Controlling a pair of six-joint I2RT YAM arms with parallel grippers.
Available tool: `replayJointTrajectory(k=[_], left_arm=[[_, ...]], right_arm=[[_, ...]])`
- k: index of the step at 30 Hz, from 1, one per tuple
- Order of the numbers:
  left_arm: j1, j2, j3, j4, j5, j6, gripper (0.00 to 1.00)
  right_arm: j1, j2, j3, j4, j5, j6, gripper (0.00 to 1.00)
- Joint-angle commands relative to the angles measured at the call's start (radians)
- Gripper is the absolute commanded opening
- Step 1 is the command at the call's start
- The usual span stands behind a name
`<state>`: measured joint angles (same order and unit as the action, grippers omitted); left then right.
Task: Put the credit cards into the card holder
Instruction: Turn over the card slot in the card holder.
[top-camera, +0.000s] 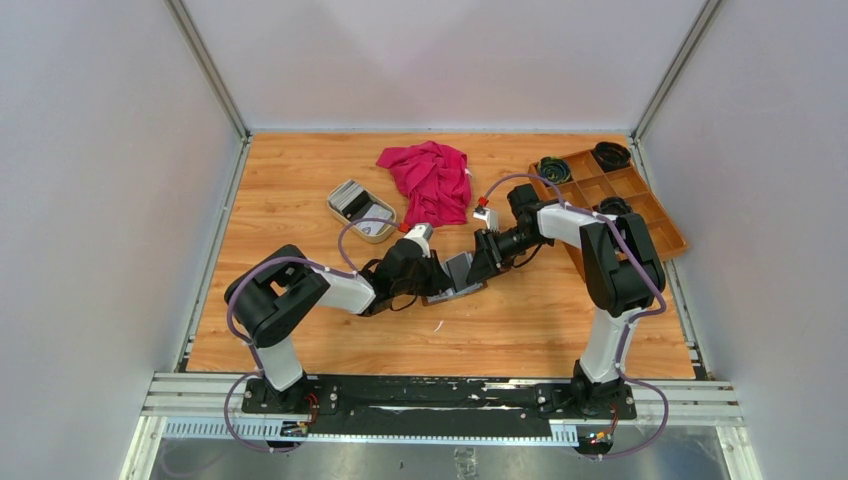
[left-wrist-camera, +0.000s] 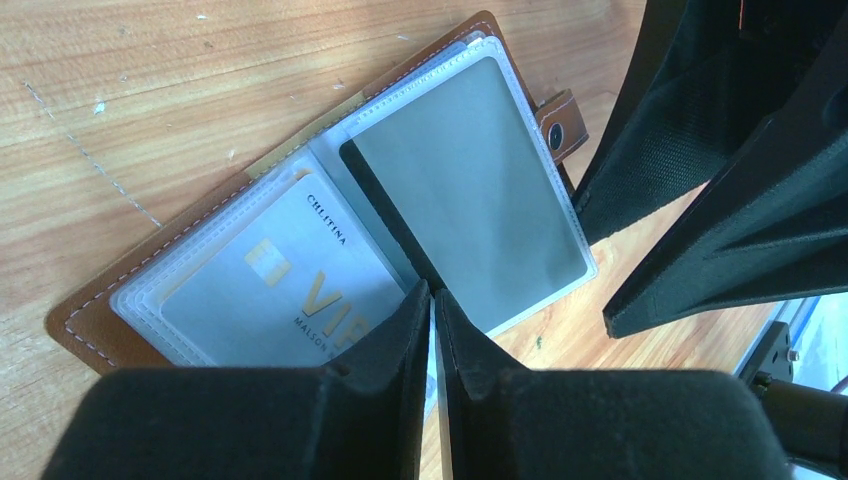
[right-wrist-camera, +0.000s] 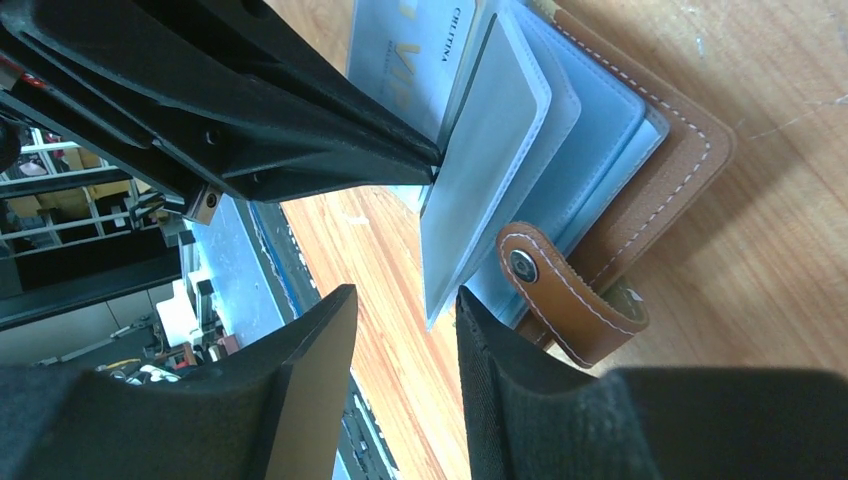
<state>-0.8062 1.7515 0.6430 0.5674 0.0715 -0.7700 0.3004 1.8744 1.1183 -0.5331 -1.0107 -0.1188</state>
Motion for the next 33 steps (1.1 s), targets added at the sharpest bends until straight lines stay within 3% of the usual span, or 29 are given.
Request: replayJointTrajectory(k=[1, 21, 33], left_arm=[[0.01, 0.014, -0.026, -0.057, -0.012, 0.02, 0.12], [0.038, -0.069, -0.038, -0.027, 0.09, -0.037, 0.24], [0.057, -0.047, -0.057, 0.0, 0.093, -0.052, 0.25]], right_arm=[[-0.011, -0.015, -0.009, -0.004, -0.037, 0.002, 0.45], [-0.012, 0.059, 0.025, -0.004, -0.106, 0.015, 0.35], [-0.014, -0.013, 0.025, -0.004, 0.001, -0.004, 0.37]])
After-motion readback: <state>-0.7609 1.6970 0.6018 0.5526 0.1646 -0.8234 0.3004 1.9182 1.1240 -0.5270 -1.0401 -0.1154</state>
